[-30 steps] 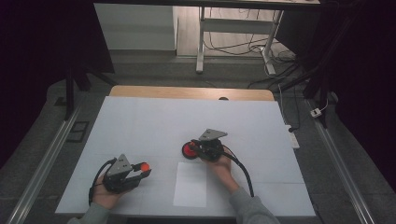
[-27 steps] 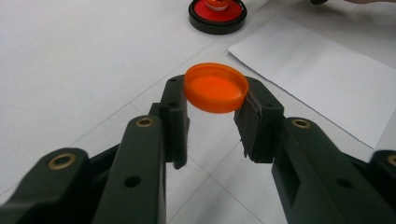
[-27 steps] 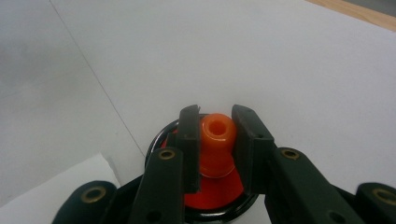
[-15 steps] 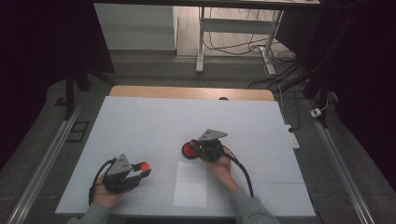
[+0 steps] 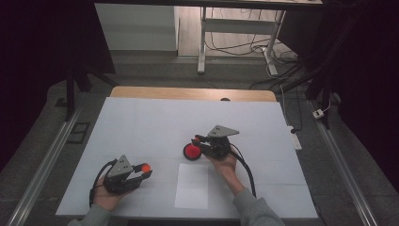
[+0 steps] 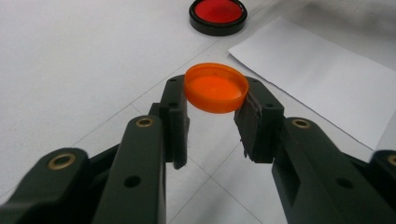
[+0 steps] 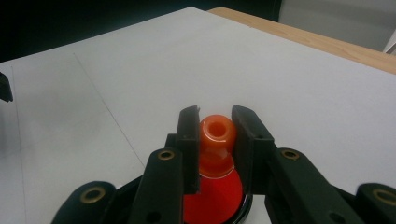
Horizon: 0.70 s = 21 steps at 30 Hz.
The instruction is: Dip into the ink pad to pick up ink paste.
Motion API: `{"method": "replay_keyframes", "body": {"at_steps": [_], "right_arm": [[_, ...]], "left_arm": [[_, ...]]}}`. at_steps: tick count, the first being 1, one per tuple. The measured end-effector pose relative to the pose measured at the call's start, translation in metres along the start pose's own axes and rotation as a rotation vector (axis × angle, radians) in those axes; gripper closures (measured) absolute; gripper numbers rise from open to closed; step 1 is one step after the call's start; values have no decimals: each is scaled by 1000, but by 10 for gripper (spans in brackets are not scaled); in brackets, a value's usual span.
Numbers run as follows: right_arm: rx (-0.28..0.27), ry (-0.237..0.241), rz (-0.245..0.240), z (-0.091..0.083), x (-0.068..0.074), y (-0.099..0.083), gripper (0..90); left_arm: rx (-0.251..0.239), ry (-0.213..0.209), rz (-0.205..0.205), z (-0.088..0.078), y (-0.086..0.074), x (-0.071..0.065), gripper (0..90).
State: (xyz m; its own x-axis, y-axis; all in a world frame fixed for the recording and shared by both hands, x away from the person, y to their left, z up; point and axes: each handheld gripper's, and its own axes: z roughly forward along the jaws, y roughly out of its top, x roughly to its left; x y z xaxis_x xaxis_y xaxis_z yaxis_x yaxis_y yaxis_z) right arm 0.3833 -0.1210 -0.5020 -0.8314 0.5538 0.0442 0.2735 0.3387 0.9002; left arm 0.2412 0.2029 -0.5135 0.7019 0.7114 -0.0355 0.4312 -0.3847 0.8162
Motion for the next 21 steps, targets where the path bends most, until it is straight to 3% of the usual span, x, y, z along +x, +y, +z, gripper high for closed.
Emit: {"method": "replay_keyframes", "body": {"at_steps": [7,12,21], "right_arm": [[28,10,-9,5,1,-2,725],[68,7,-42,11,4,-5,725],[105,2,-45,16,5,-8,725]], "left_arm": [[3,-1,0,1,0,0,649],[4,-3,1,1,0,0,649],[7,-5,2,1,0,1,648]]}}
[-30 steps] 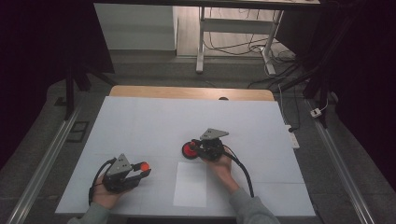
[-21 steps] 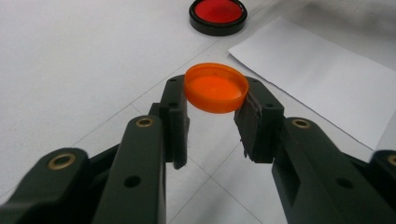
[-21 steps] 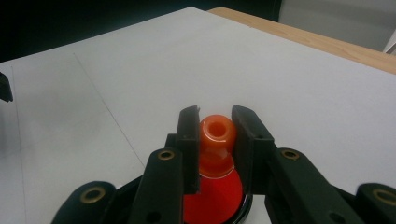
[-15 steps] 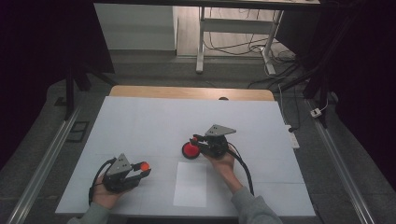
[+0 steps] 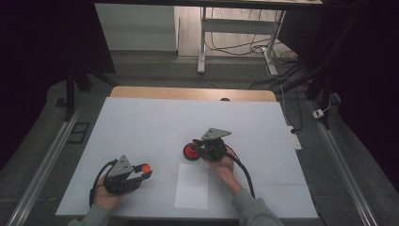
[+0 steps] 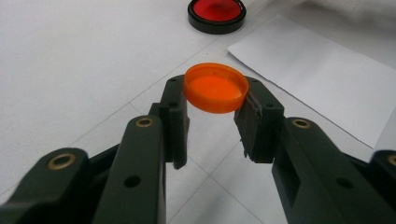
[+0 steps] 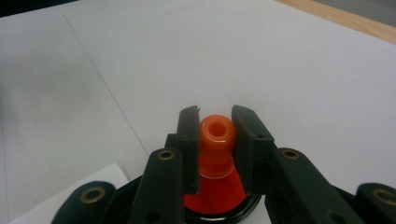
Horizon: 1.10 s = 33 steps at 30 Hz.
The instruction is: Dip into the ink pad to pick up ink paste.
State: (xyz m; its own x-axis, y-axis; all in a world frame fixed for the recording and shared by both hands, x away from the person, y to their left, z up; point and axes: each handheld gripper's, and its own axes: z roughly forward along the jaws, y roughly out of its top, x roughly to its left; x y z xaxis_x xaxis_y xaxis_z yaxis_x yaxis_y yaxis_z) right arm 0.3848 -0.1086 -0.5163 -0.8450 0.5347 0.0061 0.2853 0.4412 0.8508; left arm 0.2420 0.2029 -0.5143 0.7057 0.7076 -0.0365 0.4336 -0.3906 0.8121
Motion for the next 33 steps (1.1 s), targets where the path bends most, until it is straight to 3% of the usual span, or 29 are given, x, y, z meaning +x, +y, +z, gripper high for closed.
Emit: {"method": "replay_keyframes", "body": {"at_steps": [10,18,33], "right_arm": [[44,-6,-10,6,2,-4,725],[42,-34,-7,7,5,-7,728],[21,-38,-23,7,7,-10,729]], "left_arm": [[6,-5,0,1,0,0,648],[7,-6,-3,1,-1,0,648],[6,-6,-2,1,-1,-1,648]]}}
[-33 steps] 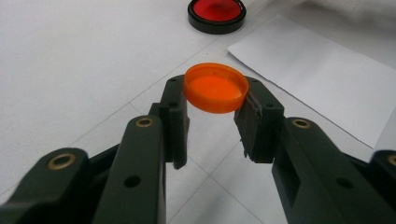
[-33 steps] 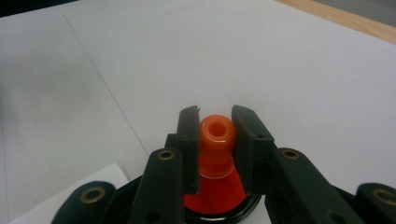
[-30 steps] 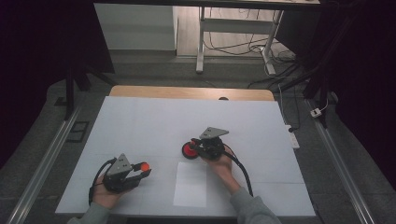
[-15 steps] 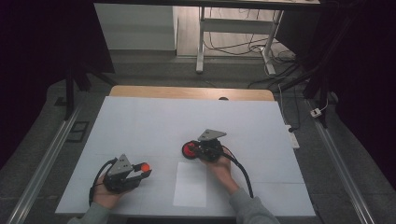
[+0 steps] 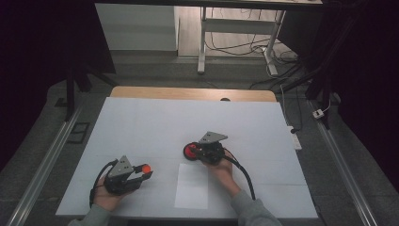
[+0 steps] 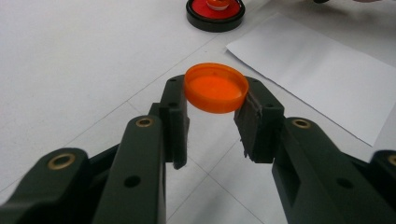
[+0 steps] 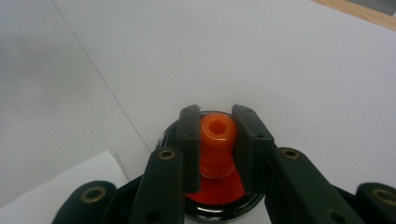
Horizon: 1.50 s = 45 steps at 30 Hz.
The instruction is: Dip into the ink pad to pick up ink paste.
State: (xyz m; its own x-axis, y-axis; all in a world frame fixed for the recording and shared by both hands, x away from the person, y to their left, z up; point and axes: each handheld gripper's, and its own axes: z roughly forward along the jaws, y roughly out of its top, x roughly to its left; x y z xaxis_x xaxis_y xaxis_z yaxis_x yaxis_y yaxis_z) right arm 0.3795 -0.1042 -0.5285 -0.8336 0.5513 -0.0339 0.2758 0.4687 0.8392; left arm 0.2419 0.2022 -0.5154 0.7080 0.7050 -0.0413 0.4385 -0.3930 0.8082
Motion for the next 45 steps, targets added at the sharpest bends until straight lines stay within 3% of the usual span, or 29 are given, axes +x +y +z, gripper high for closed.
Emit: {"method": "replay_keyframes", "body": {"at_steps": [27,30,33,45], "right_arm": [[-13,13,25,-1,-3,-1,726],[-50,18,56,-6,-4,1,725],[-84,25,57,-13,-5,7,725],[-119,42,84,-30,-9,14,725]], "left_arm": [[-9,7,1,-1,1,-1,648],[-14,9,0,-2,1,0,648],[-15,9,-2,-3,1,1,648],[-13,9,1,-3,1,1,648]]}}
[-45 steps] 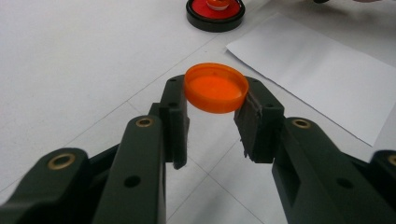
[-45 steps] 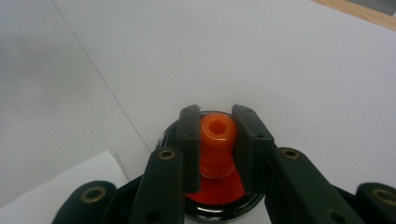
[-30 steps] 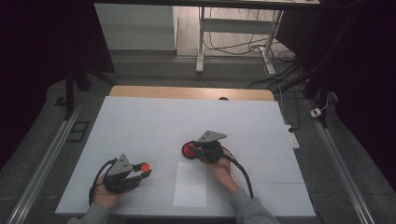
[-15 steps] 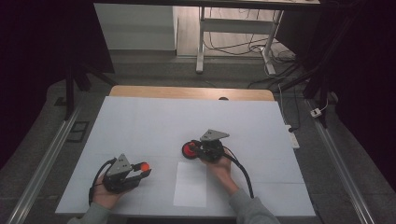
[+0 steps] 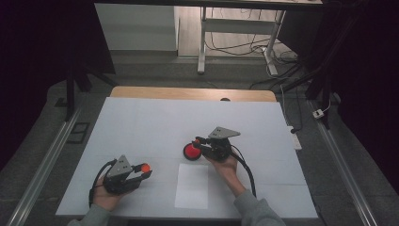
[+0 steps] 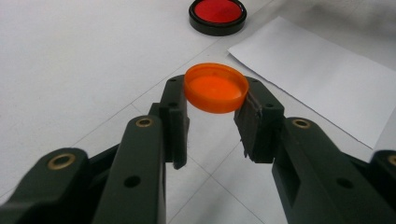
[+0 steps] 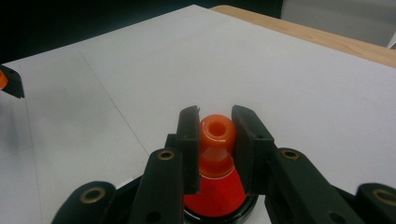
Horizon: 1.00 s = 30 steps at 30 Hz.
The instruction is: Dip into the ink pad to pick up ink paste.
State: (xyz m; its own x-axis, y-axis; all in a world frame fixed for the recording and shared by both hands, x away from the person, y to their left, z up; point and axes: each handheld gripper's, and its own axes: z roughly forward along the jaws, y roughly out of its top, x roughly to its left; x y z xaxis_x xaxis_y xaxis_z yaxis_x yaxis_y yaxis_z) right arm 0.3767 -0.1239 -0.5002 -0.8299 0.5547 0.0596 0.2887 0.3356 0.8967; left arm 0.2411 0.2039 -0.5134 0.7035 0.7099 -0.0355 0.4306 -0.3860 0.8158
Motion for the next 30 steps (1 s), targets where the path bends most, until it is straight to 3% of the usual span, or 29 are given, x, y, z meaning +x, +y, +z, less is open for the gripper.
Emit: {"method": "replay_keyframes", "body": {"at_steps": [30], "right_arm": [[-32,27,-10,-26,6,8,725]], "left_arm": [[2,1,-4,0,-1,1,648]]}}
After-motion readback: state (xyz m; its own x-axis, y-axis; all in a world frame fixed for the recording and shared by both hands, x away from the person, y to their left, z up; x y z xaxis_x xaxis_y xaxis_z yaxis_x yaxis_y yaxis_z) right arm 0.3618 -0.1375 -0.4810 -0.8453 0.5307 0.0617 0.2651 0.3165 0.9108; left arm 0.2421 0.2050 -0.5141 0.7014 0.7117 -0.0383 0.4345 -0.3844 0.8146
